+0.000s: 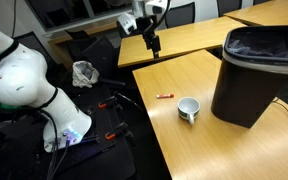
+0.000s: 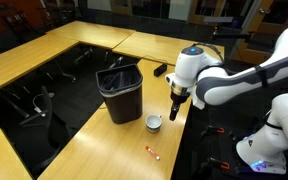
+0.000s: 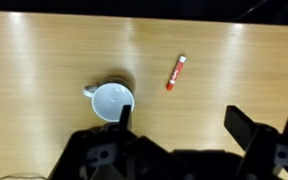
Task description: Put the marker in the mug cup
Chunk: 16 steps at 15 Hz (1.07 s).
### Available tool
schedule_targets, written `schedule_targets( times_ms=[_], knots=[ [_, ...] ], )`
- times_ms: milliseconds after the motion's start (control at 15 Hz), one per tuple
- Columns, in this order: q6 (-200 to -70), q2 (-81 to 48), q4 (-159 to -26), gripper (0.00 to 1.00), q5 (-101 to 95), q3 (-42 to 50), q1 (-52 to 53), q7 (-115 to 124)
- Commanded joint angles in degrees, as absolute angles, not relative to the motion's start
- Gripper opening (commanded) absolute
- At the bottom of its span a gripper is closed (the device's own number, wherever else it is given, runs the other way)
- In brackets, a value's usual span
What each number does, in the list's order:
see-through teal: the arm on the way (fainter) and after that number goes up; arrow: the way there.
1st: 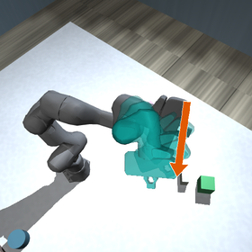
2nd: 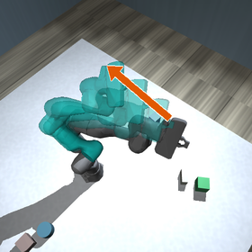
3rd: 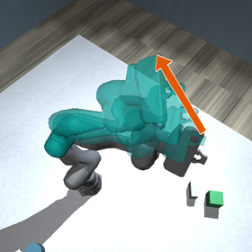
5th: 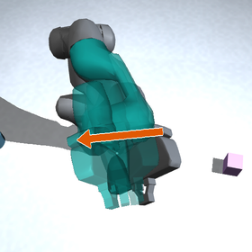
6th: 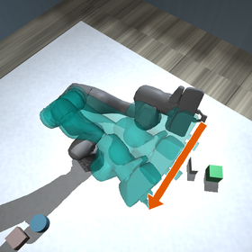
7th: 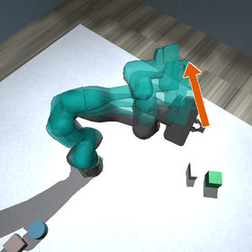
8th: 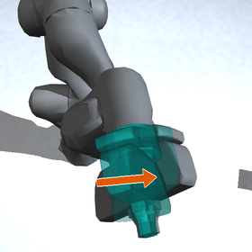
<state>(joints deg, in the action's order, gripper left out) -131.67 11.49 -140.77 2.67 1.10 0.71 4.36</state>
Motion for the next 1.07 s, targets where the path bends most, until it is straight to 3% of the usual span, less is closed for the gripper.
schedule_targets(
  times_ms=[0,333,1000],
  knots=[
    [-143.7,2.2,-142.5,1.00,2.3,-1.3,0.4,13.4],
    [-156.7,-18.1,-137.7,1.00,-2.4,-0.2,4.5,24.4],
    [-156.0,-43.0,-118.1,1.00,6.9,1.9,9.8,26.7]
  ],
)
